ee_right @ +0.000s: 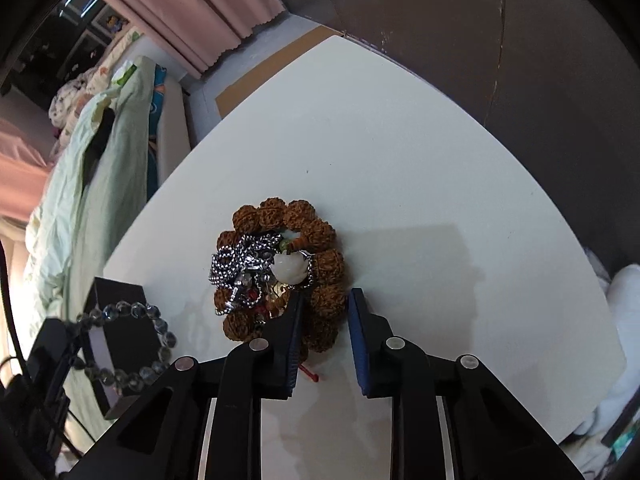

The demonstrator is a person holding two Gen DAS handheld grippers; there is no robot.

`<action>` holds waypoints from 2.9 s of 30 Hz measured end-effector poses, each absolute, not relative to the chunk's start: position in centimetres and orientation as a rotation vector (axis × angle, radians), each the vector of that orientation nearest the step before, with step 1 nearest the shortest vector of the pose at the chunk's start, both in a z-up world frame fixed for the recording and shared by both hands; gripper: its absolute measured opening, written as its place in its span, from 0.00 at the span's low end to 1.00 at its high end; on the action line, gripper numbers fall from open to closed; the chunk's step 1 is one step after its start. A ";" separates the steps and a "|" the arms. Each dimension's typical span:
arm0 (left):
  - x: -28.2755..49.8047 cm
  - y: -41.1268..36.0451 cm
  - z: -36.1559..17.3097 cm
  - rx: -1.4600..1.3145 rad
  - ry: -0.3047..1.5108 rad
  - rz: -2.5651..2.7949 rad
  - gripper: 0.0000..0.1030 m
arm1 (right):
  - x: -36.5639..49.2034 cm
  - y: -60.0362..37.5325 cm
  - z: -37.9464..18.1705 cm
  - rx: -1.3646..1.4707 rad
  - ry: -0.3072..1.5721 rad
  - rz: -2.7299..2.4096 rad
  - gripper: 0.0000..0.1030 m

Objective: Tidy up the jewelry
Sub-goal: 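Grasp the grey beads with the left tool while the right tool grasps the brown beads, then lower the bracelets into the black box and open both tools, then move both open tools over the silver chain with red string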

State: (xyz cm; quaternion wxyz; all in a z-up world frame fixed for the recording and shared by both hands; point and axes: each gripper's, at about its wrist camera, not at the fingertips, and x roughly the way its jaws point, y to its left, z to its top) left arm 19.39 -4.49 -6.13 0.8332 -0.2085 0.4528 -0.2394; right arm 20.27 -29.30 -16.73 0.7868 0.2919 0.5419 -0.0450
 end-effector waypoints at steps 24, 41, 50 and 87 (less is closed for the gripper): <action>17.6 4.8 -2.9 -0.550 0.836 -0.455 0.10 | 17.3 -26.5 -8.8 0.762 0.827 0.340 0.19; 17.6 8.4 -3.0 -0.617 0.807 -0.405 0.10 | 17.9 -21.4 0.4 0.645 0.680 0.466 0.19; 18.6 9.4 -3.9 -0.721 0.841 -0.397 0.46 | 19.1 -19.0 4.3 0.585 0.640 0.510 0.19; 16.6 13.3 -3.0 -0.681 0.737 -0.183 0.90 | 20.4 -17.1 -6.8 0.555 0.930 0.438 0.72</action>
